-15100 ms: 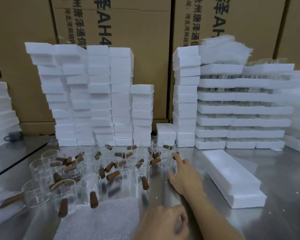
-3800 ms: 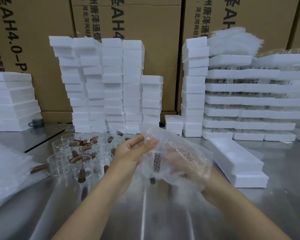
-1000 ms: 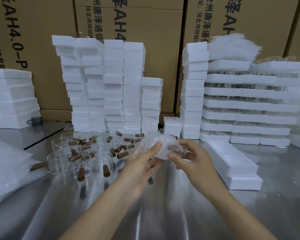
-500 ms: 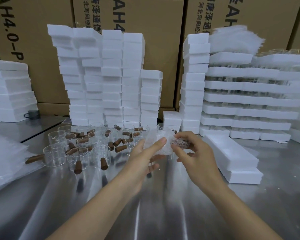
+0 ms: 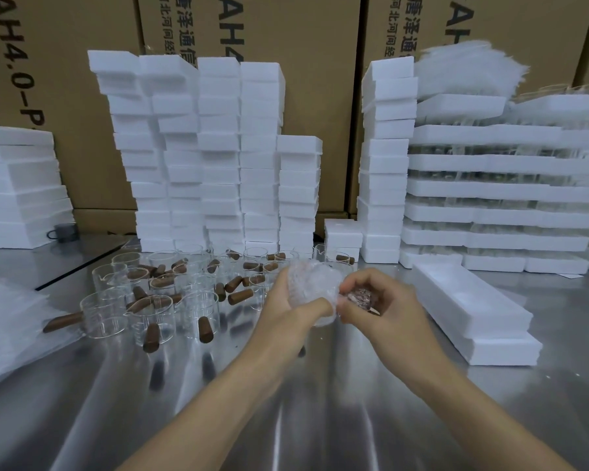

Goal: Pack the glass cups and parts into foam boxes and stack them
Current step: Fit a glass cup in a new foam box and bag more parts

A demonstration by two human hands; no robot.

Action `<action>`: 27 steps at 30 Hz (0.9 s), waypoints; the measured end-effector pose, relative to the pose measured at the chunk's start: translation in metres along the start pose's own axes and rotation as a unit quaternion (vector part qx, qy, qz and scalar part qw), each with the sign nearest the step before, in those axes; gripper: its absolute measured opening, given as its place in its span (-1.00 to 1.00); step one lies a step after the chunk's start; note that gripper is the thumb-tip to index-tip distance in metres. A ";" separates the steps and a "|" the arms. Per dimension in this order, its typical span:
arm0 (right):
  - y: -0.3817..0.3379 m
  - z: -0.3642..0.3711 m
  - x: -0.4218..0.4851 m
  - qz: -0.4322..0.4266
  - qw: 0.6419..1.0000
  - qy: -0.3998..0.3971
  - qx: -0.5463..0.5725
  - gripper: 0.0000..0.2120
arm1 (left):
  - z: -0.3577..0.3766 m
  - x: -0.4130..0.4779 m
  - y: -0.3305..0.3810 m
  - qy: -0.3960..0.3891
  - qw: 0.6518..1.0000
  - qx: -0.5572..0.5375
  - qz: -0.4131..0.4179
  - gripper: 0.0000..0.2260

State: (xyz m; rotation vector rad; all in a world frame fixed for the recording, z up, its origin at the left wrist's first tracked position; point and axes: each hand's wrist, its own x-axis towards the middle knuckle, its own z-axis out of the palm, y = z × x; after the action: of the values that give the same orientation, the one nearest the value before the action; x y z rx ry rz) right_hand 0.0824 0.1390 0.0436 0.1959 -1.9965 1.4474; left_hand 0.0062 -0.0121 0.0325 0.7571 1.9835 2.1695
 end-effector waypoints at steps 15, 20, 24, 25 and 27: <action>0.002 0.006 -0.007 -0.121 0.961 0.044 -0.244 -0.73 | -0.009 -0.005 0.000 0.067 0.931 0.259 0.247 -0.38; 0.007 0.005 -0.008 -0.137 0.942 0.002 -0.307 -0.70 | -0.010 -0.006 -0.002 0.047 0.901 0.327 0.280 -0.37; 0.008 -0.005 -0.003 -0.107 0.952 -0.022 -0.286 -0.68 | -0.007 -0.009 -0.006 0.078 0.906 0.340 0.239 -0.36; 0.007 -0.011 -0.001 -0.102 0.952 0.008 -0.288 -0.71 | -0.006 -0.009 -0.006 0.095 0.918 0.323 0.209 -0.37; 0.009 -0.030 0.005 -0.079 0.936 0.099 -0.328 -0.72 | -0.007 -0.007 -0.007 0.115 0.950 0.250 0.149 -0.42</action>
State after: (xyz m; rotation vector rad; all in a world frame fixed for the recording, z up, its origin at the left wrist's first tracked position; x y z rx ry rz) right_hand 0.0864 0.1702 0.0448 -0.0803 -2.1182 0.6148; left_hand 0.0074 -0.0196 0.0236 0.9547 2.7595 1.9841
